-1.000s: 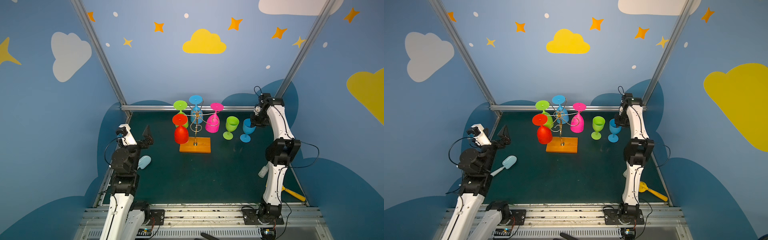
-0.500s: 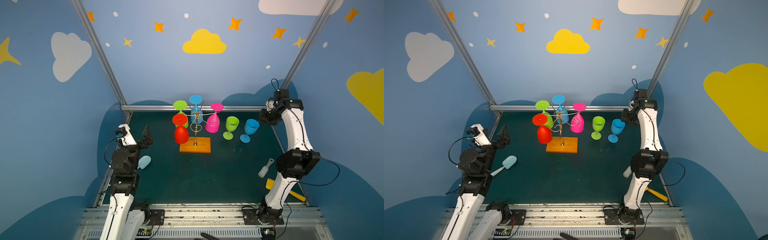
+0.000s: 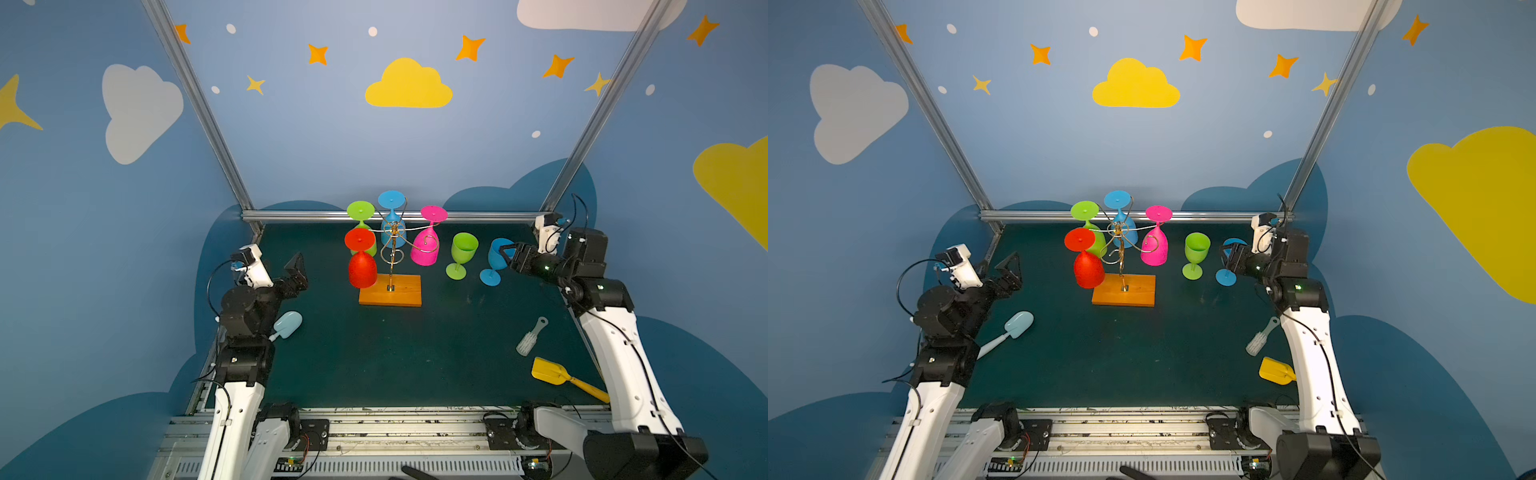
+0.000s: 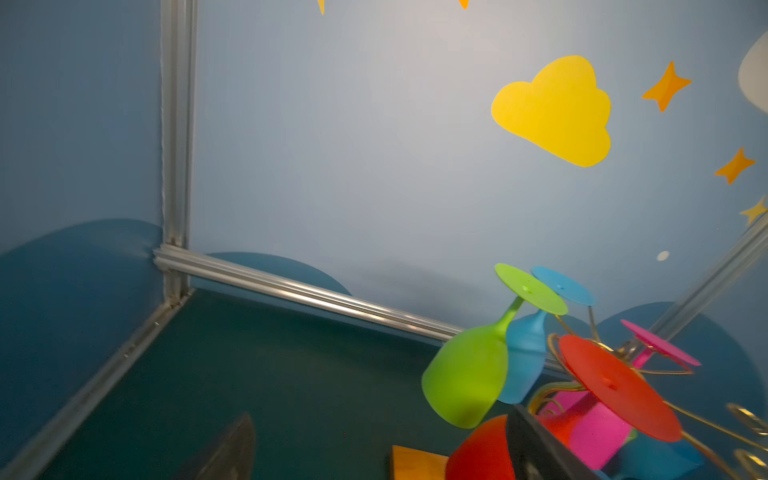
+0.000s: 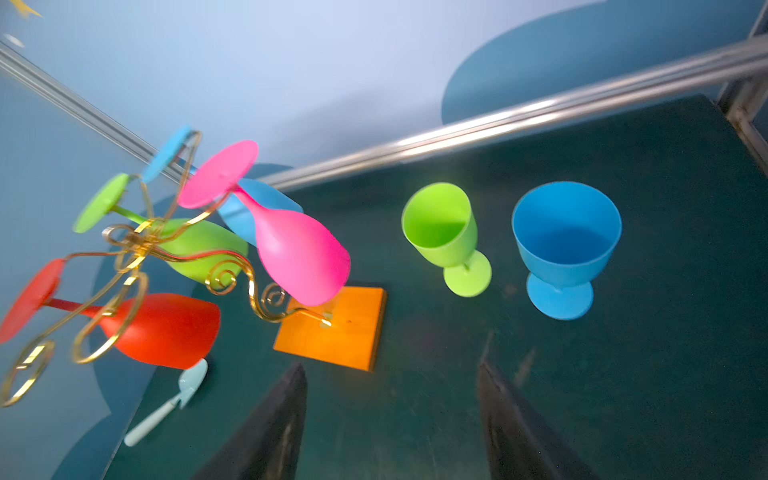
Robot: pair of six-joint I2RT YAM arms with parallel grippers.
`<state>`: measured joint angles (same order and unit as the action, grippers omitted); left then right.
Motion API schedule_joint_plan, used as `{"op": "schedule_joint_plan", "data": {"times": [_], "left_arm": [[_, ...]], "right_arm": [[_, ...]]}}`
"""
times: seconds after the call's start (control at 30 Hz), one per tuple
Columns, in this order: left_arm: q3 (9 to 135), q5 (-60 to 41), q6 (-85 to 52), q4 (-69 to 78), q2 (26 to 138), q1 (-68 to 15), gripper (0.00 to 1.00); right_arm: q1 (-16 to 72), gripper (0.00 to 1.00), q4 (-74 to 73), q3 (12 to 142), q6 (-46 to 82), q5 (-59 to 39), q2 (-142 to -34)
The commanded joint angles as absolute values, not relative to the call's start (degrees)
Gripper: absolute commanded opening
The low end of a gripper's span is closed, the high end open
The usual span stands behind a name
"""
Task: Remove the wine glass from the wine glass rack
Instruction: 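Raise the right gripper off the blue glass while the left arm turns toward the rack, then reach the left gripper to the red glass hanging on the rack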
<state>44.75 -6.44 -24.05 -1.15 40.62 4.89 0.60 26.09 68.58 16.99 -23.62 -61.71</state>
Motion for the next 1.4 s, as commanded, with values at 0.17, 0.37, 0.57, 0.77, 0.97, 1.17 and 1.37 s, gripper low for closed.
{"op": "schedule_joint_plan", "data": {"times": [0.17,0.37,0.57,0.77,0.97,1.17,1.37], "left_arm": [[52.7,-32.2,-38.6,-5.0,47.9,6.5,0.80],[55.2,-43.8,-45.2,-2.8,52.4,6.5,0.69],[54.4,-49.0,-52.8,4.2,56.1,5.9,0.64],[55.4,-49.3,-53.4,4.9,58.6,3.2,0.61],[56.0,-48.1,-53.2,5.1,60.9,1.2,0.59],[57.9,-47.1,-53.4,6.5,63.1,0.0,0.56],[58.6,-45.8,-53.3,7.6,65.3,-0.6,0.55]], "right_arm": [[4.3,0.67,13.0,61.4,20.2,-28.7,-57.6],[6.3,0.67,11.1,58.9,20.6,-30.1,-57.7],[7.5,0.67,10.1,57.5,20.7,-30.8,-57.4],[8.7,0.67,10.2,56.3,20.7,-30.1,-56.8],[9.6,0.67,9.6,55.8,21.6,-30.0,-56.5],[10.4,0.67,9.7,55.9,21.5,-29.7,-56.4],[11.0,0.67,8.9,55.6,21.9,-29.4,-56.1]]}}
